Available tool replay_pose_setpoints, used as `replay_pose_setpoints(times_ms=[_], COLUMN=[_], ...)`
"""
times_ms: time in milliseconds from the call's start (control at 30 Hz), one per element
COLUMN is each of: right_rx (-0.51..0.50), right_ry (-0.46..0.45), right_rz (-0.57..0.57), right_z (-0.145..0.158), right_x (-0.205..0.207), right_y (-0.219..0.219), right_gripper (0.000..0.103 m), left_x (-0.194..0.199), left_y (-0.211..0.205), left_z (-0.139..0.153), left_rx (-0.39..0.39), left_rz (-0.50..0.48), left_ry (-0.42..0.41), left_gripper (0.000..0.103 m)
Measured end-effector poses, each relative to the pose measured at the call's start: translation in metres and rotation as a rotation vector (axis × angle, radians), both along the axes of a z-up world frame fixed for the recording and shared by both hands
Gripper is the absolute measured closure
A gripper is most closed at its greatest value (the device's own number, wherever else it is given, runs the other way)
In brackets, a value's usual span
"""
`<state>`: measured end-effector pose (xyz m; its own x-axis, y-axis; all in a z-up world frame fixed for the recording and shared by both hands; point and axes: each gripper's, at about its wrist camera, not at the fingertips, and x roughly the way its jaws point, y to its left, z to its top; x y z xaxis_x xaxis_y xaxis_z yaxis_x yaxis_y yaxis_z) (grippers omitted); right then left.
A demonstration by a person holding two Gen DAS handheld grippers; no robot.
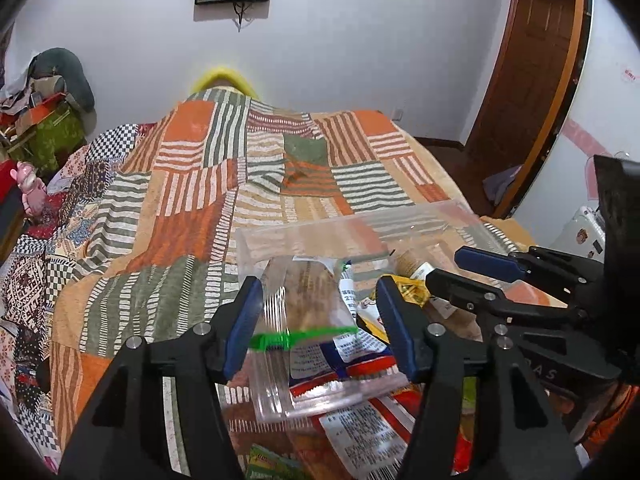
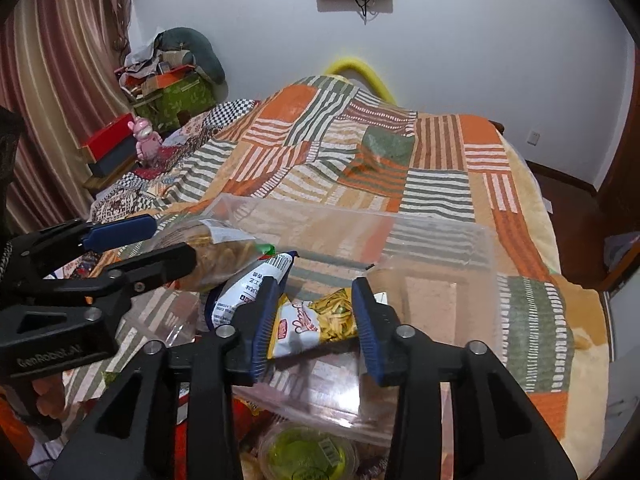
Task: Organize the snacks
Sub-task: 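Lift both held bags over the clear box and release them inside, then grasp the bread loaf with right tool while left tool grasps the stick-snack pack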
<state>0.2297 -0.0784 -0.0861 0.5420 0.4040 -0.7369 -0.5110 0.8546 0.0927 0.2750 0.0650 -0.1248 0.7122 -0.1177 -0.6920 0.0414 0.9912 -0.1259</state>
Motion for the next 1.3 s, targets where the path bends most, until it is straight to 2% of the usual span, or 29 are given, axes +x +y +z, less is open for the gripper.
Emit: replay_pose_setpoints(times_ms=[100, 267, 467, 533, 767, 900, 1100, 1300], right_rx=[0.004, 0.016, 0.025, 0.02, -0.005, -0.009, -0.015, -0.02], right_ry=[-0.017, -0.051, -0.065, -0.06, -0.002, 0.07, 0.125, 0.135], right_rz=[0.002, 0.002, -0.006, -0.005, 0.016, 0.035, 0.08, 0.13], right_z=[0.009, 0.022, 0.029, 0.027, 0.006, -0.015, -0.033, -0.035], right_x=[-0.007, -0.025, -0.047, -0.056, -0.083, -0.091, -0.087, -0.096], right_y=[-0.006, -0.021, -0.045, -0.053, -0.068, -0.066, -0.049, -0.04], right_gripper=[0.066, 0.058, 0.052, 0.051, 0.047, 0.046, 0.044, 0.044], left_x=[-0.012, -0.04, -0.075, -0.087, -0.124, -0.139, -0.149, -0.141], left_y=[0.0, 0.005, 0.014, 0.015, 0.014, 0.01, -0.009, -0.024], left_z=[0.012, 0.031, 0.037, 0.032, -0.002, -0.022, -0.044, -0.062], left_rx=[0.006, 0.013, 0.013, 0.016, 0.012, -0.018, -0.03, -0.049], left_rz=[0.001, 0.01, 0.031, 0.039, 0.039, 0.018, -0.026, -0.048], left_ry=[-0.026, -0.056, -0.062, -0.051, 0.046, 0.097, 0.142, 0.171], left_gripper=[0.038, 0.033, 0.028, 0.024, 0.023, 0.023, 0.023, 0.023])
